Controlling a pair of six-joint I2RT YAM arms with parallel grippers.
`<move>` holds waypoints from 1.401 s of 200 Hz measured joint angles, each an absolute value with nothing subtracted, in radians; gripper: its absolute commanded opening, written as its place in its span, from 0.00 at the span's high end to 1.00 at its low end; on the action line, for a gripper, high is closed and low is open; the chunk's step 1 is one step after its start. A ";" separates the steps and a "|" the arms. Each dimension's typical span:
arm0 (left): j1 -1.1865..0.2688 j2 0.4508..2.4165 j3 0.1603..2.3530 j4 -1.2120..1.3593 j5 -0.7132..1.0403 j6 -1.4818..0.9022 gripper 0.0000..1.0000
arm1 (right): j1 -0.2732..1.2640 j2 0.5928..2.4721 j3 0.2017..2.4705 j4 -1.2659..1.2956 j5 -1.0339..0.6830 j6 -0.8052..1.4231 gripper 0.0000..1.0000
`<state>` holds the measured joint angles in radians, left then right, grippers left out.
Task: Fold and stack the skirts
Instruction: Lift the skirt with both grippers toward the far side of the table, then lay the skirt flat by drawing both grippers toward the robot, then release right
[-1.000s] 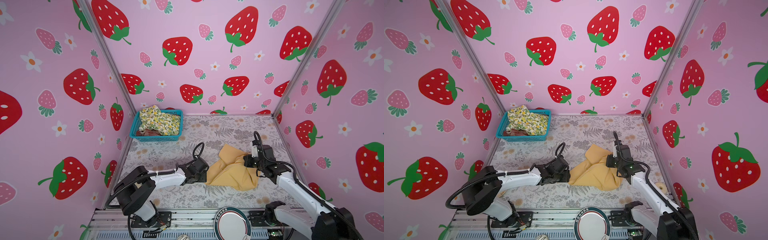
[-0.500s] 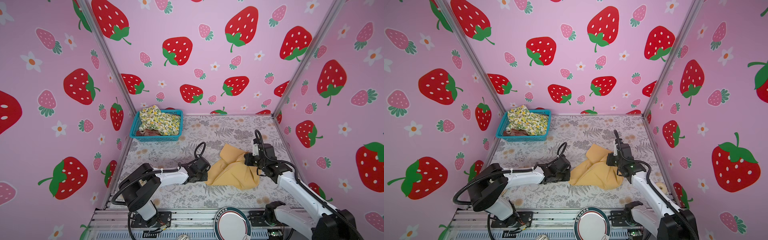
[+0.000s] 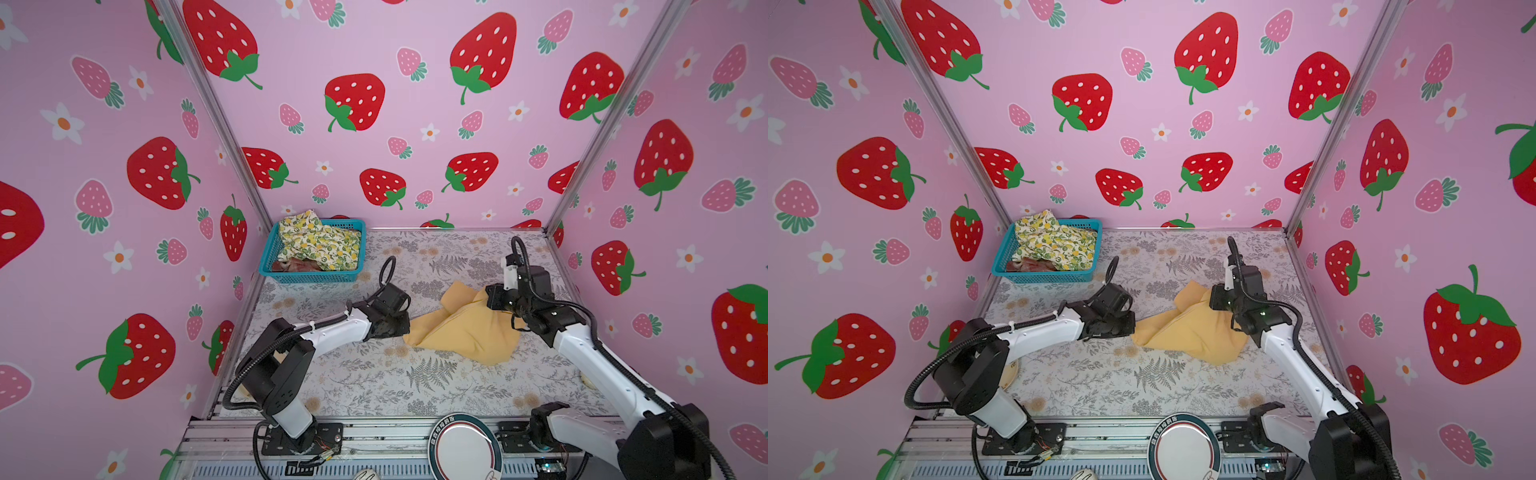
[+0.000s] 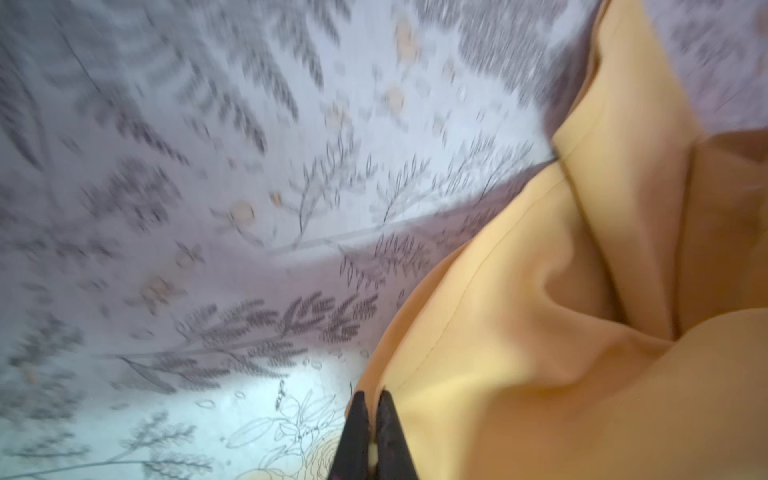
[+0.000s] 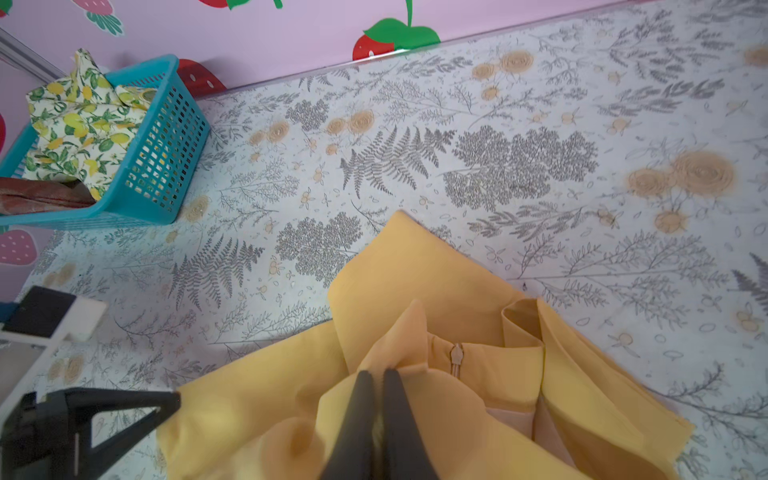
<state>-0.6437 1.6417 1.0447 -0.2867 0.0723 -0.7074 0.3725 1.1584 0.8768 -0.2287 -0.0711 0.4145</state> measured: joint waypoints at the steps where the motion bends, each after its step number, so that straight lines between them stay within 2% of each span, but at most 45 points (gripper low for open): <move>1: -0.640 1.642 1.051 -0.290 0.074 -0.705 1.00 | 0.373 1.161 0.880 -0.228 -0.071 0.414 0.98; 54: -0.475 1.700 1.498 -0.428 0.162 -0.609 1.00 | 0.346 1.368 1.155 -0.222 -0.060 0.395 0.98; 121: -0.387 2.093 2.233 -0.663 0.211 -0.561 1.00 | 0.265 1.634 1.663 -0.263 -0.059 0.371 0.99; 139: -0.373 2.179 2.435 -0.728 0.210 -0.554 1.00 | 0.259 1.660 1.761 -0.274 -0.058 0.364 0.99; 156: -0.362 2.189 2.505 -0.747 0.202 -0.553 1.00 | 0.257 1.637 1.774 -0.273 -0.059 0.363 0.99; 174: -0.356 2.109 2.403 -0.715 0.187 -0.552 1.00 | 0.257 1.565 1.679 -0.240 -0.067 0.367 0.99; 216: -0.353 1.757 1.684 -0.476 0.140 -0.583 1.00 | 0.268 1.288 1.159 -0.131 -0.101 0.436 0.98; 246: -0.358 1.645 1.256 -0.328 0.121 -0.628 1.00 | 0.299 1.137 0.808 -0.091 -0.130 0.505 0.98; 280: -0.373 1.558 0.922 -0.233 0.125 -0.685 1.00 | 0.350 0.978 0.545 -0.086 -0.183 0.586 0.97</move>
